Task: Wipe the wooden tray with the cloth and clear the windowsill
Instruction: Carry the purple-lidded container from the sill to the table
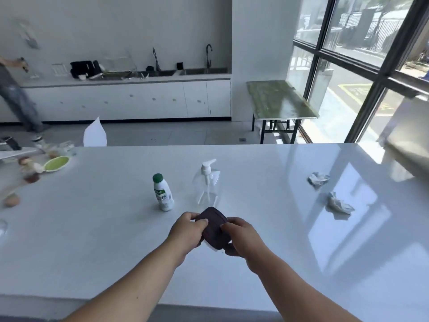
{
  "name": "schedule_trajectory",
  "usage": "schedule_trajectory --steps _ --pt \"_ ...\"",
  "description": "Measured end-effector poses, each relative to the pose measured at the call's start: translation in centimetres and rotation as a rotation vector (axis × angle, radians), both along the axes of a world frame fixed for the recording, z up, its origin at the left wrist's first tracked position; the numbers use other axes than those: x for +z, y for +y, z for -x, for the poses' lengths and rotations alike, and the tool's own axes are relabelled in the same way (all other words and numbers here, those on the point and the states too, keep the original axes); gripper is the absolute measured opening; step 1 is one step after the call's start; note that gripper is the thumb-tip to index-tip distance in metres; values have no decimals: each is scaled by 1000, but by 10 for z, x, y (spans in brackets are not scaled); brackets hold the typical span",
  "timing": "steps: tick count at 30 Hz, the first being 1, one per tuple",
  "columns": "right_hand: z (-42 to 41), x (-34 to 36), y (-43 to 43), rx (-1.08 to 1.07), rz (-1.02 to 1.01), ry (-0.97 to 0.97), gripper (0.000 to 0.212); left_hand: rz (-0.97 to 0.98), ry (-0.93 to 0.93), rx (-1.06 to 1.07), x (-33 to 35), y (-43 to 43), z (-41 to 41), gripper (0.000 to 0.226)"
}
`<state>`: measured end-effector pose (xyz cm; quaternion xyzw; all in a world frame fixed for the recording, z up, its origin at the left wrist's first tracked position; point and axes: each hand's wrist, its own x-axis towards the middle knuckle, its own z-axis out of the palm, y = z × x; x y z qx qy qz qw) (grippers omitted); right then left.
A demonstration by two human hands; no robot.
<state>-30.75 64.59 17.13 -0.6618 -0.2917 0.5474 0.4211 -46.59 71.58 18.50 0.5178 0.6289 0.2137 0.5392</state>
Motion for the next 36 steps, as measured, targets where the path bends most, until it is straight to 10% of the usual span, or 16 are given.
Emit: schedule_trajectory --steps 20,29,36 --pt "-89 -136 158 79 270 65 62 242 349 -97 -122 147 -79 56" --pt "-131 -49 149 58 91 -609 50 -226 570 -554 -41 166 -85 31" --pt "-136 39 39 -175 79 -1041 74 -589 409 -908 26 138 -130 68"
